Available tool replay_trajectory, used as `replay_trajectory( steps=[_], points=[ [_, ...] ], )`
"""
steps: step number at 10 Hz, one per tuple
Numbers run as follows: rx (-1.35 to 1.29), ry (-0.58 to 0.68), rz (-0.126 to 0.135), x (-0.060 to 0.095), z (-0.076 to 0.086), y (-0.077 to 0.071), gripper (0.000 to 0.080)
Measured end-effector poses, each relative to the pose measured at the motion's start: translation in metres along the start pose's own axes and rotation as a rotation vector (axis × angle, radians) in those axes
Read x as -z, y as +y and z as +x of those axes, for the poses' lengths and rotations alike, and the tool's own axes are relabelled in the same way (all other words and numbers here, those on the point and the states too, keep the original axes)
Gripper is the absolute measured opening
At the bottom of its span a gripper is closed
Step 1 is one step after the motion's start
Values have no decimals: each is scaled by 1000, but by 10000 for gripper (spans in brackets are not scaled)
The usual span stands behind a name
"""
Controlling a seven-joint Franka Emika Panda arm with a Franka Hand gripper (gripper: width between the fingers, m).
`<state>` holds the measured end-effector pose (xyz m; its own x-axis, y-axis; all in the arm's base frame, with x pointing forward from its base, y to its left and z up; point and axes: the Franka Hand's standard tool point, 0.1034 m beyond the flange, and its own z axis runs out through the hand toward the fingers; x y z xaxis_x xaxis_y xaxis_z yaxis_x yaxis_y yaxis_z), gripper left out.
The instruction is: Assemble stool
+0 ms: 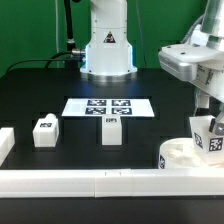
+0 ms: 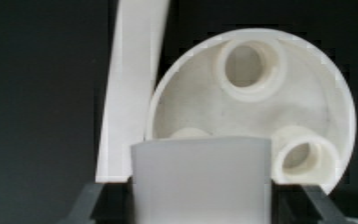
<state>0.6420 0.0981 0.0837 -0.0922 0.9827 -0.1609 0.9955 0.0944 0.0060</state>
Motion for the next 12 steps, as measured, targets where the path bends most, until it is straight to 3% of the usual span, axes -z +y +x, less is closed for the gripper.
replay_trajectory(
  steps=[12],
  points=[
    [-997,15,35,1,7,-10,334]
  ],
)
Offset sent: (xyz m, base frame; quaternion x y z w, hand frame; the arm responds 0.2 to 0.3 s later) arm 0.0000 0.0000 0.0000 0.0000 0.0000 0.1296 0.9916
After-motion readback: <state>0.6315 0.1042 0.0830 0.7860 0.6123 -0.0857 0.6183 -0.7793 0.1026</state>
